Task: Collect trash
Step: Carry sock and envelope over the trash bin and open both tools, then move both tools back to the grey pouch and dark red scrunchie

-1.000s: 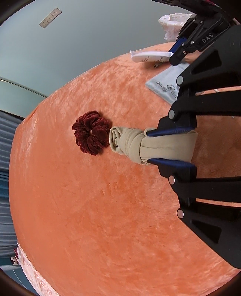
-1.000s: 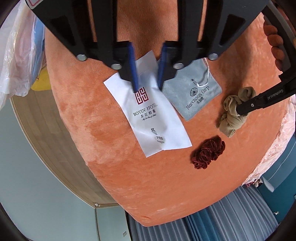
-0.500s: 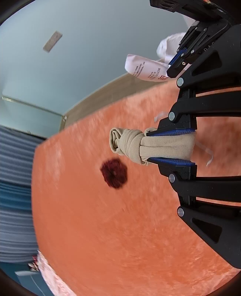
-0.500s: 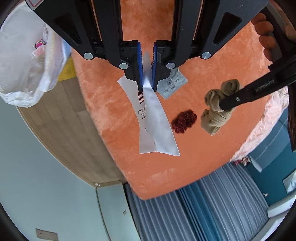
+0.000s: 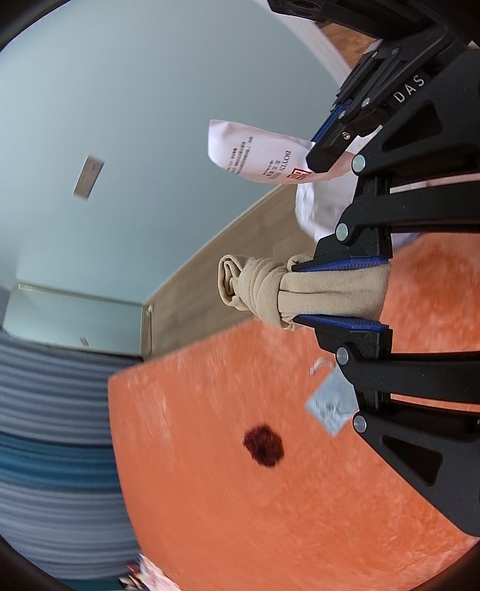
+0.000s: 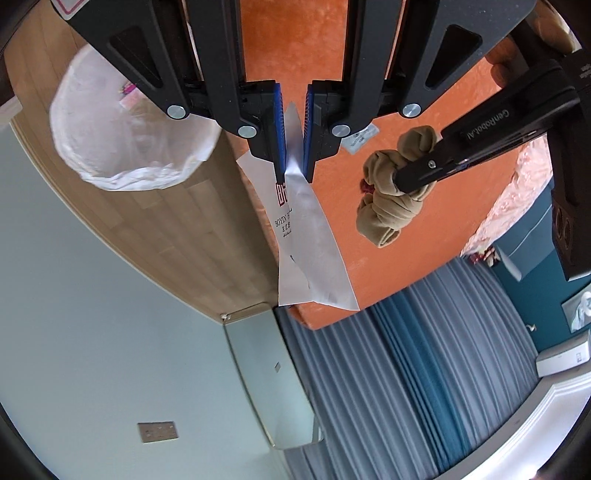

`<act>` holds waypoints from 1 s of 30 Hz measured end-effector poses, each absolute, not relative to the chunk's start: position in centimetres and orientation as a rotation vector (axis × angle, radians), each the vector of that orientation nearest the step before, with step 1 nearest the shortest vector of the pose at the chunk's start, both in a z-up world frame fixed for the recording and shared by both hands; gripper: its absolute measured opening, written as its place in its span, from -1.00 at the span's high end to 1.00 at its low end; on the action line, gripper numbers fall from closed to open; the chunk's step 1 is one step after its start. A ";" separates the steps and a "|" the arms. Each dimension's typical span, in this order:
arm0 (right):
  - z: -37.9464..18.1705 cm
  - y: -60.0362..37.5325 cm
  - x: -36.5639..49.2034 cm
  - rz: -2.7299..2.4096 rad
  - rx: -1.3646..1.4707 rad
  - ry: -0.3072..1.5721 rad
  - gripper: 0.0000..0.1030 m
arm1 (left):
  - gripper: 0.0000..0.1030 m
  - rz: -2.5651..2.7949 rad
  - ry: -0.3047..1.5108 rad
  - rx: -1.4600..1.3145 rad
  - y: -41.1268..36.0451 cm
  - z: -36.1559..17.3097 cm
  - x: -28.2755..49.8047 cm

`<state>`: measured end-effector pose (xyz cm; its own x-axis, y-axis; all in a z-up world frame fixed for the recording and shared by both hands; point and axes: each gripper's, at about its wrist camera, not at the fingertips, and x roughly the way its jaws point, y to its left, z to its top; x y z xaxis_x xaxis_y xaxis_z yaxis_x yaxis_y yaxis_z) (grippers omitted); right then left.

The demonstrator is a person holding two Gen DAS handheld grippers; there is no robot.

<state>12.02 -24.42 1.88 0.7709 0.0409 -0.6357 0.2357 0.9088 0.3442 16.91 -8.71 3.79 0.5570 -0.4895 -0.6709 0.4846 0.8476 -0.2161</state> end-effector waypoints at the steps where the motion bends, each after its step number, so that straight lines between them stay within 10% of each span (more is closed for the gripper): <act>1: 2.2 -25.1 11.3 -0.122 0.431 0.677 0.84 | 0.61 -0.592 0.790 0.004 -9.6 4.0 16.3; 22: 0.8 -33.4 3.7 -0.301 0.541 0.658 0.82 | 0.57 -0.831 0.839 0.142 -20.8 2.6 9.9; 30: 0.2 -33.8 3.5 -0.332 0.568 0.672 0.69 | 0.02 -0.808 0.843 0.117 -21.0 2.1 9.8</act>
<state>3.49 -33.81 0.20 0.7394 -0.1079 -0.6646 0.4624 0.7988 0.3848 9.83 -21.03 2.09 0.3931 -0.5908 -0.7046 0.6789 0.7032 -0.2109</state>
